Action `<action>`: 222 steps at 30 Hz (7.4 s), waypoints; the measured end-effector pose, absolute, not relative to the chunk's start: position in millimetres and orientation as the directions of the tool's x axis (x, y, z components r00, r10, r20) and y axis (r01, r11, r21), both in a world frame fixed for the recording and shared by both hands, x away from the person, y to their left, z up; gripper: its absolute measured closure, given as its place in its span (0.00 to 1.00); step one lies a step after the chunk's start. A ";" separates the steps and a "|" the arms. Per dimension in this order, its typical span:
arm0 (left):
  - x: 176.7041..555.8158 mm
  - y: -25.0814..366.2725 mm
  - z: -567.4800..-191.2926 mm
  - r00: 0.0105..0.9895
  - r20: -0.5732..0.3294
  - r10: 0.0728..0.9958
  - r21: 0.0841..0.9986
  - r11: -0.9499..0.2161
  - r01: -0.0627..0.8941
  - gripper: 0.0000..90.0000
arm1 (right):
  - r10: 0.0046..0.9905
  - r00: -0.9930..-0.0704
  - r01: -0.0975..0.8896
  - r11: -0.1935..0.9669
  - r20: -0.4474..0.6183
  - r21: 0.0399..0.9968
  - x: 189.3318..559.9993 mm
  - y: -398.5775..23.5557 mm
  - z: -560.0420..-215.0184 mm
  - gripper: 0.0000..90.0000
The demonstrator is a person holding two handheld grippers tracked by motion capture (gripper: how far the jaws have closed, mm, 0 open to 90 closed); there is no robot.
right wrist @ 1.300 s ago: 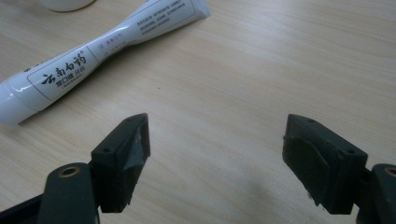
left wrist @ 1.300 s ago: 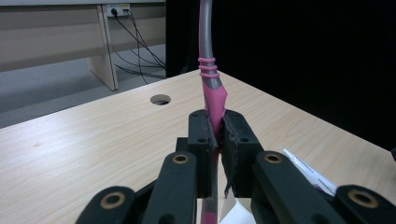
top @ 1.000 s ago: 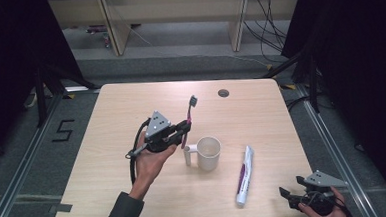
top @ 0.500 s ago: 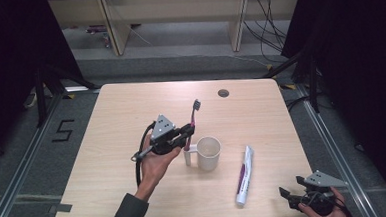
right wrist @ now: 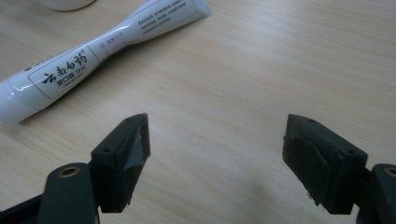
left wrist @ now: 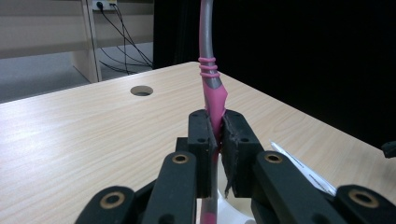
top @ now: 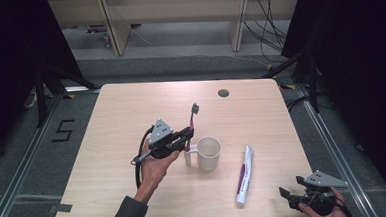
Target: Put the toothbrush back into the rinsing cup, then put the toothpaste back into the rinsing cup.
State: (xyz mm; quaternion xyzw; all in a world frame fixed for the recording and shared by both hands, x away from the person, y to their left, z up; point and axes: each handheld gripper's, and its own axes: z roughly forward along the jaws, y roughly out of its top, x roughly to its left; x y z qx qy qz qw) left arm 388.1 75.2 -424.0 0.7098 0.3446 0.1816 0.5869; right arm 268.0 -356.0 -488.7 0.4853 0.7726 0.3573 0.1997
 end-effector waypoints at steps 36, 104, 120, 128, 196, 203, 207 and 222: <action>376.7 79.7 -446.0 0.711 -0.122 0.693 0.936 -0.157 0.314 0.91 | 0.898 -0.436 0.629 0.255 0.061 0.735 266.3 -354.2 -488.5 0.27; 335.7 130.1 -459.6 0.666 -0.162 0.728 0.885 -0.192 0.425 0.26 | 0.896 -0.444 0.605 0.276 0.029 0.747 268.5 -357.1 -489.3 0.27; 315.6 141.7 -477.9 0.649 -0.149 0.746 0.862 -0.223 0.454 0.24 | 0.891 -0.453 0.604 0.284 0.028 0.745 270.4 -357.5 -489.9 0.27; 305.3 146.6 -490.7 0.651 -0.151 0.744 0.846 -0.244 0.474 0.24 | 0.896 -0.443 0.611 0.279 0.028 0.741 267.6 -358.8 -489.8 0.27; 276.7 154.4 -506.0 0.630 -0.110 0.768 0.814 -0.295 0.501 0.24 | 0.825 -0.549 0.680 0.346 0.137 0.646 318.8 -271.5 -476.2 0.31; 277.2 155.5 -505.2 0.635 -0.108 0.765 0.822 -0.291 0.489 0.25 | 0.815 -0.571 0.670 0.395 0.097 0.628 327.2 -260.5 -479.0 0.31; 276.5 155.7 -504.2 0.636 -0.099 0.766 0.819 -0.300 0.490 0.25 | 0.802 -0.584 0.695 0.413 0.126 0.589 333.0 -253.4 -480.1 0.31; 277.5 154.1 -504.8 0.646 -0.103 0.756 0.819 -0.305 0.487 0.25 | 0.826 -0.554 0.746 0.433 0.110 0.507 346.7 -247.7 -476.3 0.39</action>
